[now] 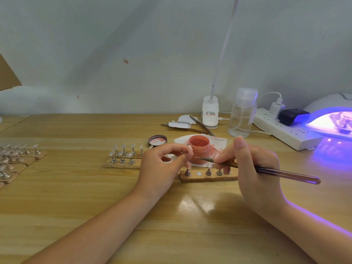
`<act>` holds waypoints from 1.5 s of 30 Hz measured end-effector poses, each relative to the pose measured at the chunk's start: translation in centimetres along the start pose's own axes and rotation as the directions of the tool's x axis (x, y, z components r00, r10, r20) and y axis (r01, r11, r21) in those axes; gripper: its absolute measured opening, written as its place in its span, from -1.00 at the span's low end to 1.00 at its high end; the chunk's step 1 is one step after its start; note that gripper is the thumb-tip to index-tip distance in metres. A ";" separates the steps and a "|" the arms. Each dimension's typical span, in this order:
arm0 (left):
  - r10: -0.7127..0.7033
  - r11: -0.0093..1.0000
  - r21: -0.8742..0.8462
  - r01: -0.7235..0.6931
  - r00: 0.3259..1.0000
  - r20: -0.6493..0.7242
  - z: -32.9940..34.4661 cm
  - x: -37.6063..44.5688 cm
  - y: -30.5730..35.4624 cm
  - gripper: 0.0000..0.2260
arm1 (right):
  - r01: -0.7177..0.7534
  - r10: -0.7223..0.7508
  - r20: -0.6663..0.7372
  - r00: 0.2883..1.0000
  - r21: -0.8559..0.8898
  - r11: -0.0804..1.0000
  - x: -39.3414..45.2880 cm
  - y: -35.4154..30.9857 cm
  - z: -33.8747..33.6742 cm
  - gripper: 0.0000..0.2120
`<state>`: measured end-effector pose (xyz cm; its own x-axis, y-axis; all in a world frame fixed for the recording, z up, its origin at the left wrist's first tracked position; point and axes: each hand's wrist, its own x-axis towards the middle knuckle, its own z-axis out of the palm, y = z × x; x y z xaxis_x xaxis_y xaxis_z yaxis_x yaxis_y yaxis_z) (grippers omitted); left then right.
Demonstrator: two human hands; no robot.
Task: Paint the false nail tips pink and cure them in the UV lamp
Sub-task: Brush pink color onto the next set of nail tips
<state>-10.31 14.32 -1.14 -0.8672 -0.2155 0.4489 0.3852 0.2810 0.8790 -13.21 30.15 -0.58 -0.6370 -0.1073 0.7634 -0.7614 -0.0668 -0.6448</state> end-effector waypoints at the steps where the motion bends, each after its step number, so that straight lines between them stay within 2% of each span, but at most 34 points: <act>1: -0.002 1.000 -0.002 0.002 1.000 -0.002 0.0 0.0 0.0 -0.93 | 0.011 -0.011 0.000 1.000 -0.015 1.000 0.1 0.0 0.0 -0.64; 4: -0.001 1.000 -0.008 0.001 1.000 -0.004 0.1 0.0 0.0 -0.97 | 0.026 -0.024 0.047 0.999 -0.058 0.998 0.2 0.0 0.2 -0.66; 7: -0.006 1.000 -0.015 0.006 1.000 -0.008 0.1 -0.1 0.1 -0.98 | -0.054 0.053 0.020 0.998 0.029 0.998 0.0 -0.1 0.1 -0.62; 9: -0.005 1.000 -0.011 0.005 1.000 -0.011 0.1 0.0 0.0 -0.98 | -0.020 0.020 0.001 1.000 0.008 1.000 0.1 -0.1 0.2 -0.62; 12: -0.004 1.000 0.010 0.004 1.000 -0.009 0.0 0.0 0.0 -0.97 | 0.053 -0.049 0.054 0.997 -0.077 0.996 0.2 -0.1 0.2 -0.66; 16: 0.002 1.000 0.031 -0.002 1.000 -0.009 0.0 -0.1 0.1 -0.93 | -0.012 0.011 0.017 1.000 0.022 1.000 0.0 -0.1 0.1 -0.63; 20: 0.012 0.999 0.040 -0.011 1.000 -0.014 0.0 0.0 -0.1 -0.96 | 0.087 -0.081 0.060 0.995 -0.091 0.992 0.2 -0.1 0.2 -0.68; 24: 0.023 0.999 0.039 -0.023 1.000 -0.011 0.0 0.0 -0.1 -0.92 | 0.033 -0.032 0.034 0.999 -0.025 0.999 -0.1 0.1 -0.1 -0.63; 28: 0.021 0.999 0.035 -0.020 1.000 -0.014 0.0 0.0 -0.3 -0.89 | 0.131 -0.118 0.088 0.989 -0.158 0.979 0.2 0.2 0.0 -0.63; 32: 0.003 1.000 0.015 -0.002 1.000 -0.023 0.0 0.0 -0.2 -0.85 | 0.046 -0.040 0.071 0.997 -0.084 0.995 0.0 0.2 -0.2 -0.56; 36: -0.017 1.000 0.021 0.018 0.999 -0.044 0.1 0.1 -0.2 -0.86 | 0.133 -0.119 0.086 0.989 -0.181 0.975 0.4 0.2 0.0 -0.62; 41: -0.018 1.000 0.021 0.019 0.999 -0.040 0.1 -0.1 0.1 -0.84 | 0.076 -0.070 0.057 0.996 -0.112 0.991 0.1 0.2 -0.2 -0.55; 45: -0.009 1.000 0.024 0.010 0.999 -0.037 0.1 0.0 -0.1 -0.89 | 0.097 -0.082 0.089 0.993 -0.182 0.979 0.5 0.2 0.2 -0.61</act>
<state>-10.34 14.43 -1.23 -0.8585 -0.2521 0.4466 0.3688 0.3015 0.8792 -13.67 29.85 -0.37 -0.5596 -0.1889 0.8070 -0.8286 0.1047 -0.5500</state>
